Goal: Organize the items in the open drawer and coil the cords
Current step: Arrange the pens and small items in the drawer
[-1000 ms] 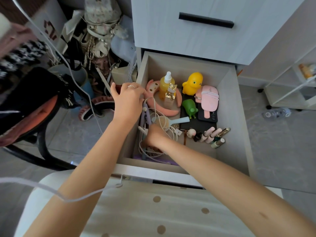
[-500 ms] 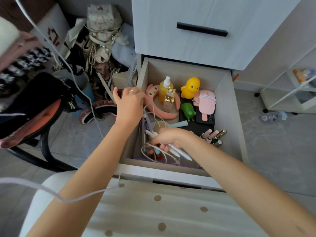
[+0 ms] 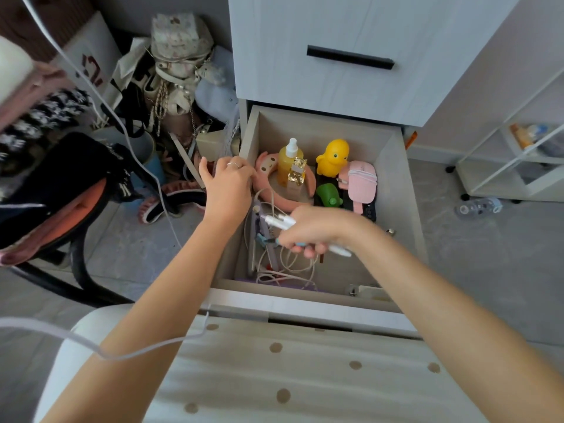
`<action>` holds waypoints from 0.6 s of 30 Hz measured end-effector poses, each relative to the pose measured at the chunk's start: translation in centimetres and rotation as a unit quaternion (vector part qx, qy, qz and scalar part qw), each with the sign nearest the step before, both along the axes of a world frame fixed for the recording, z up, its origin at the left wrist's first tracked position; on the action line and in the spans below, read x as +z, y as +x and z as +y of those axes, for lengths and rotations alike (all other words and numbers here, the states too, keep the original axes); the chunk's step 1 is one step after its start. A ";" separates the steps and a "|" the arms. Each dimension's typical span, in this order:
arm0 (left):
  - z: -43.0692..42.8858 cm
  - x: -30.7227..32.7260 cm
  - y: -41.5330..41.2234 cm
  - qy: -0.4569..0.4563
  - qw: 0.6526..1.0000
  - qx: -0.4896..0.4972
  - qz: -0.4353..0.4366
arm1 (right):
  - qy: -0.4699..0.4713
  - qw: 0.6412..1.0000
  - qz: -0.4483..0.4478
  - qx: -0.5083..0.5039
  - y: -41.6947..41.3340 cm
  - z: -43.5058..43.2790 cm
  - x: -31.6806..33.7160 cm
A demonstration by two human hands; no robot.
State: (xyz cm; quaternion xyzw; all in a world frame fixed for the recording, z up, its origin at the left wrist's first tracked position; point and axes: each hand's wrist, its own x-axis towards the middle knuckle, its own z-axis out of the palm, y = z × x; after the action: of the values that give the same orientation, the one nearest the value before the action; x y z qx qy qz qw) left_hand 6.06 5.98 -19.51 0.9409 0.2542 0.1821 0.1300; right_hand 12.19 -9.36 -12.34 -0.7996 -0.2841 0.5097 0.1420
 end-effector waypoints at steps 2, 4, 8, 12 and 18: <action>0.0 0.0 0.0 0.001 1.000 -0.015 -0.018 | 0.023 0.999 0.026 -0.016 1.1 -0.9 2.6; 0.0 0.1 0.1 -0.005 0.996 -0.070 -0.061 | 0.062 0.998 0.026 -0.004 2.4 -2.2 4.4; -1.3 1.1 -0.4 -0.167 0.959 -0.219 -0.062 | 0.093 0.995 -0.012 0.023 4.4 -5.1 6.0; -1.9 1.3 -0.7 -0.290 0.927 -0.236 -0.013 | 0.107 0.994 -0.033 0.019 5.3 -7.2 4.4; -3.6 2.1 1.0 -0.176 0.956 -0.235 -0.002 | 0.131 0.906 -0.401 0.003 8.1 -8.8 3.1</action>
State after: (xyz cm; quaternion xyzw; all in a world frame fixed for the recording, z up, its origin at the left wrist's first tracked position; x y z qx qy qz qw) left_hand 7.06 2.37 -17.38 0.9361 0.0534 0.1003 0.3329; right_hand 20.32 -18.17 -9.25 -0.9099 -0.3838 0.1042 0.1178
